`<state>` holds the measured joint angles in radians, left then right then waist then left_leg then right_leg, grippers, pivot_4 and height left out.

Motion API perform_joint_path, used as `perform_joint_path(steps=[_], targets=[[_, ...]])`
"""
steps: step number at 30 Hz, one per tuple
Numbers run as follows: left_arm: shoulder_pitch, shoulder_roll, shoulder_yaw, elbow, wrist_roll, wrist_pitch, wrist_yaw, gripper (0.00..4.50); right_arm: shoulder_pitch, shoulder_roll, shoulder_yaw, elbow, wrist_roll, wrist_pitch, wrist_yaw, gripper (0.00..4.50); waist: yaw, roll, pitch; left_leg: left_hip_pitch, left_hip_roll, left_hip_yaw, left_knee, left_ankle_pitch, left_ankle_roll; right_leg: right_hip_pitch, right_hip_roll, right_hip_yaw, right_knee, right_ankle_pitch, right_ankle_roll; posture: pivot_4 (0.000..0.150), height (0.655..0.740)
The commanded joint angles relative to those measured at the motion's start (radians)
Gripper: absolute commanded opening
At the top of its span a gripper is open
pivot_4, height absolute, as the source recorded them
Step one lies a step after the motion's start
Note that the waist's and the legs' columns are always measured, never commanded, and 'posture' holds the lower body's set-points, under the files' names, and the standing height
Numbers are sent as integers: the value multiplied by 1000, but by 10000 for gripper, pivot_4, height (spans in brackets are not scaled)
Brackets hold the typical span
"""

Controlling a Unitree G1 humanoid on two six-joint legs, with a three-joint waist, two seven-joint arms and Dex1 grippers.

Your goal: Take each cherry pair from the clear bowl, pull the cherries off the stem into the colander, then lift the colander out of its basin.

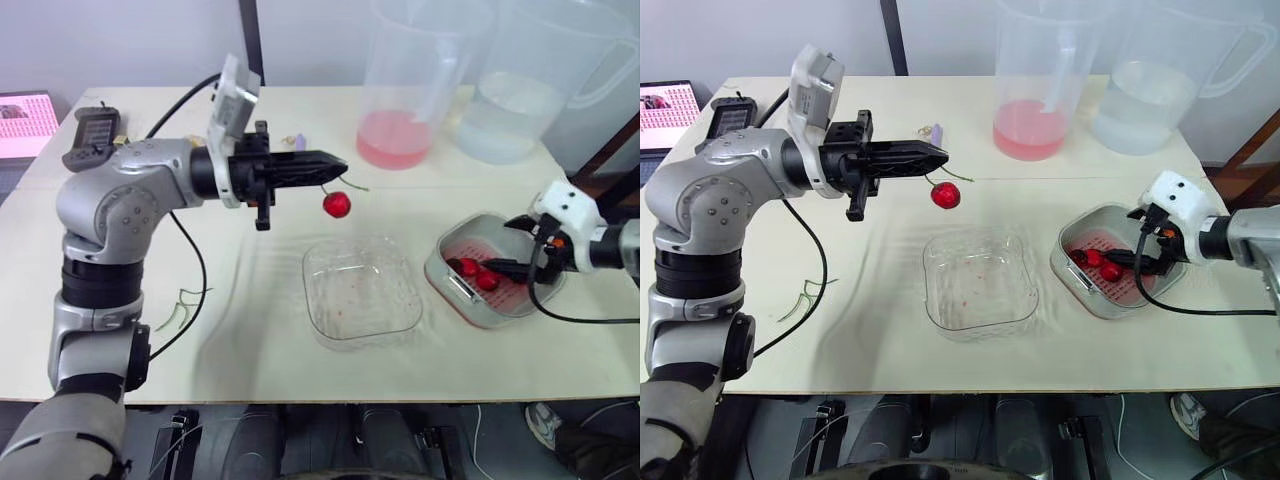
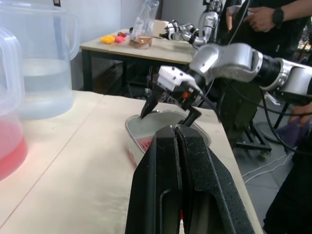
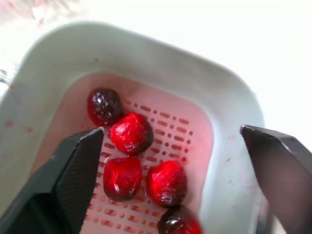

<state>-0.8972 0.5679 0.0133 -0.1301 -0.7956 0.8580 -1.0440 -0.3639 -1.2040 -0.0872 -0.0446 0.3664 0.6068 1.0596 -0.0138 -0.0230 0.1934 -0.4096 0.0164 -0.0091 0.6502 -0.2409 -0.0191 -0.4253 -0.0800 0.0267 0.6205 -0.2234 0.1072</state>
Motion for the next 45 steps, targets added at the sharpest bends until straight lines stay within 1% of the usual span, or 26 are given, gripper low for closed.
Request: perform_joint_path(steps=[1,4,8,11,14,17,22,26,29,30,32,34,35,43,45], targets=[[-25,0,11,-25,-5,-19,-4,0,-71,-25,-66,-76,66,59,29,44797,0,0,0,0,0,0,0,0,0,0,0,0,0,0,0,1500,7400],[-27,-3,16,-24,-11,-15,0,0,-162,29,-103,-178,215,160,50,44797,-5,0,0,0,0,0,0,0,0,0,0,0,0,0,0,1500,7400],[-20,-6,20,-35,-23,-1,6,0,-227,144,-55,-295,276,158,13,44797,-2,-1,0,1,1,-2,-1,0,0,0,1,-1,1,2,3,1500,7400],[-24,-8,19,-36,-25,3,7,0,-310,276,7,-353,313,182,-52,44797,-1,0,0,0,0,-1,0,0,0,0,1,-1,1,2,3,1500,7400],[-29,-8,18,-37,-26,4,9,0,-377,384,58,-376,329,218,-113,44797,-2,0,0,0,0,-1,1,0,0,0,0,-1,1,2,3,1500,7400],[-29,-6,20,-43,-28,7,14,0,-409,475,68,-376,378,263,-165,44797,4,0,0,0,0,-3,0,0,0,0,0,-2,1,2,3,1500,7400],[-25,-5,20,-62,-37,10,31,0,-408,531,98,-369,374,289,-211,44797,1,0,0,-1,0,-2,1,0,0,0,-1,-1,1,2,3,1500,7400],[-23,-2,25,-69,-42,13,38,0,-397,560,92,-371,399,317,-239,44797,0,0,0,0,0,-2,1,0,0,0,0,-2,2,2,3,1500,7400],[-22,0,27,-71,-45,16,41,0,-393,576,92,-367,403,325,-260,36378,-1,0,0,0,0,-3,1,0,0,0,0,-2,3,2,3,1500,7400],[-22,-1,28,-71,-46,17,43,0,-393,578,95,-365,399,324,-265,32209,-1,0,0,0,0,-3,1,0,0,0,0,-2,3,2,3,1500,7400],[-22,-3,28,-72,-47,18,45,0,-393,580,101,-363,391,322,-270,22608,-1,0,0,0,0,-3,1,0,0,0,0,-2,4,2,3,1500,7400],[-23,-5,28,-71,-47,19,47,0,-392,576,107,-364,385,325,-274,11029,-1,0,0,0,0,-3,1,0,0,0,0,-2,4,2,3,1500,7400],[-24,-5,27,-69,-46,18,46,0,-391,574,108,-364,385,327,-276,7247,-1,0,0,0,0,-3,1,0,0,0,0,-2,4,2,3,1500,7400],[-26,-7,26,-63,-41,12,45,0,-381,565,99,-368,395,337,-277,7247,-1,0,0,0,0,-3,1,0,0,0,0,-2,4,2,3,1500,7400],[-27,-7,25,-61,-39,11,44,0,-379,565,97,-369,394,340,-279,3457,-1,0,0,0,0,-3,1,0,0,0,0,-2,4,2,3,1500,7400]])
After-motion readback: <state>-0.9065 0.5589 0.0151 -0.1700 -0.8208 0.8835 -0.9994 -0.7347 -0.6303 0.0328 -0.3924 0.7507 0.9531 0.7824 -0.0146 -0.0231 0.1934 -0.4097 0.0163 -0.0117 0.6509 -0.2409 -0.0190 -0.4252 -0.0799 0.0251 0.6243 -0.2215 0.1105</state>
